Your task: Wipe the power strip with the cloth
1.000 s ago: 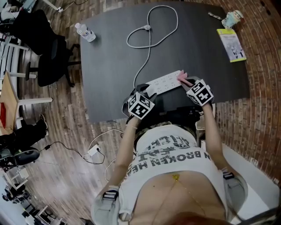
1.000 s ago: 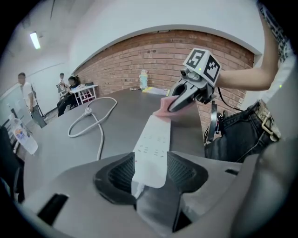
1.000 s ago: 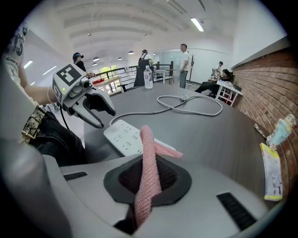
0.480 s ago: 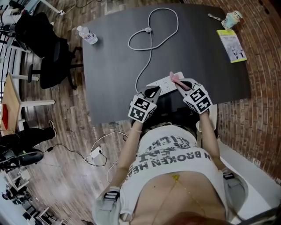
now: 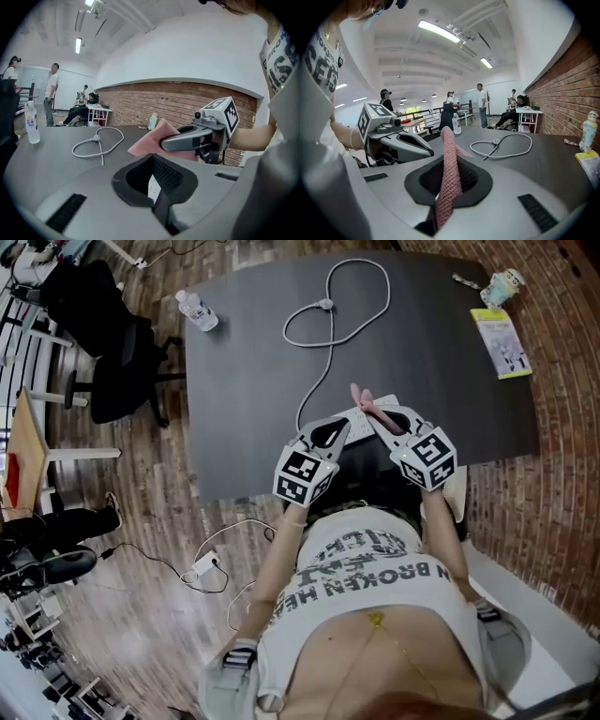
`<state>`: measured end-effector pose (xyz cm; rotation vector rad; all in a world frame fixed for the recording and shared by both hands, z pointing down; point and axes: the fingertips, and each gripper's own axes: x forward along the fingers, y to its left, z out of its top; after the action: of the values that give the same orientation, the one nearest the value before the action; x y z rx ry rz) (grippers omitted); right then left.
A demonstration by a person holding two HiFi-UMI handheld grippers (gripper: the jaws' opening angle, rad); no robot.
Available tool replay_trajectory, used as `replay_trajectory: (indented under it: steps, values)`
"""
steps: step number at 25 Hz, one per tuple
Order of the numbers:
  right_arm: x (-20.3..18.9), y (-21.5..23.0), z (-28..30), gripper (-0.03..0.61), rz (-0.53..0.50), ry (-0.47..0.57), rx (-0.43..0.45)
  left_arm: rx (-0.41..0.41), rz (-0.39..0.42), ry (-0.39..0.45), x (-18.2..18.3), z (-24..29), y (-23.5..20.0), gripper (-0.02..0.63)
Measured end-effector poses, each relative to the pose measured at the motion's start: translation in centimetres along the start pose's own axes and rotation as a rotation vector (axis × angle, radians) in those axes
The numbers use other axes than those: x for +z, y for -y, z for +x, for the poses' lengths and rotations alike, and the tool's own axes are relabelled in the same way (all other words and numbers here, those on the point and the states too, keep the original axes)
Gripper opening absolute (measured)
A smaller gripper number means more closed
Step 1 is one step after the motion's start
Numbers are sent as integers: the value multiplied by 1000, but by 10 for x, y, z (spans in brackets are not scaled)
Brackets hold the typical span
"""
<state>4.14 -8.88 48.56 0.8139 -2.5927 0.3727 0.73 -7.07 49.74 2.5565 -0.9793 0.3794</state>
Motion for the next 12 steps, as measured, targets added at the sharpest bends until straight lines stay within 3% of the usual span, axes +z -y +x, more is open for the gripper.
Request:
replay_trajectory:
  steps: [5,12]
  values:
    - [29,-8,-5,17,29,89,18,2,24,74,31,-11,5,8]
    - [59,-22,-12,17,-10,167,30,10,67,175,68,-30,14,8]
